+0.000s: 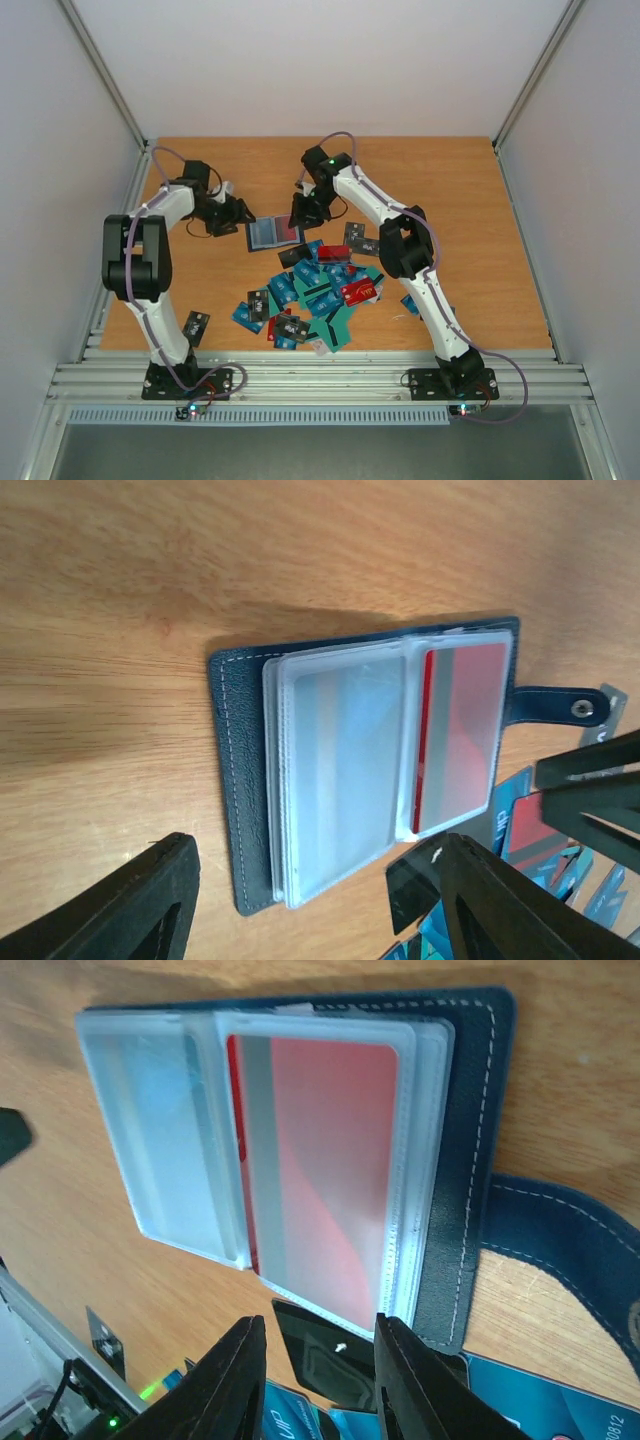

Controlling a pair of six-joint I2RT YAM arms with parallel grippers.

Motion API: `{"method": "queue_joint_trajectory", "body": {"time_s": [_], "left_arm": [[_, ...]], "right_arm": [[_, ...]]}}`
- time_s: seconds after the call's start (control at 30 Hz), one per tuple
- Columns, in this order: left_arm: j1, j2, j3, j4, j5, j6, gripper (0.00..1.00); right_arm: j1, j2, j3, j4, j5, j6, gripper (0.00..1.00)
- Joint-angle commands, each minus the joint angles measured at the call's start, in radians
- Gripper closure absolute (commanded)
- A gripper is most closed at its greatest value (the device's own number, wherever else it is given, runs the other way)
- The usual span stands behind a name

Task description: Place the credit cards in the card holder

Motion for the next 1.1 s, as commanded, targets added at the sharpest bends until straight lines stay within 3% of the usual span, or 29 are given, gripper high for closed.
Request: {"method": "queue_joint_trajectory", "body": {"time_s": [0.0, 0.3, 0.63, 1.07], "left_arm": [[-0.008, 0.065, 0.003, 0.018, 0.028, 0.022, 0.32], [-0.008, 0.140, 0.010, 0.033, 0.053, 0.022, 0.32], [-0.009, 0.169, 0.001, 0.083, 0.150, 0.003, 0.33], [-0.024, 0.076, 0.013, 0.085, 0.200, -0.028, 0.34]], "right_arm": [[0.004, 0.022, 0.051, -0.015, 0.027, -0.014, 0.68], [0.009, 0.074, 0.040, -0.049, 0.039, -0.033, 0.71], [0.009, 0.093, -0.009, -0.055, 0.041, -0.048, 0.86], [0.012, 0.107, -0.014, -0.052, 0.029, -0.042, 0.96]]}}
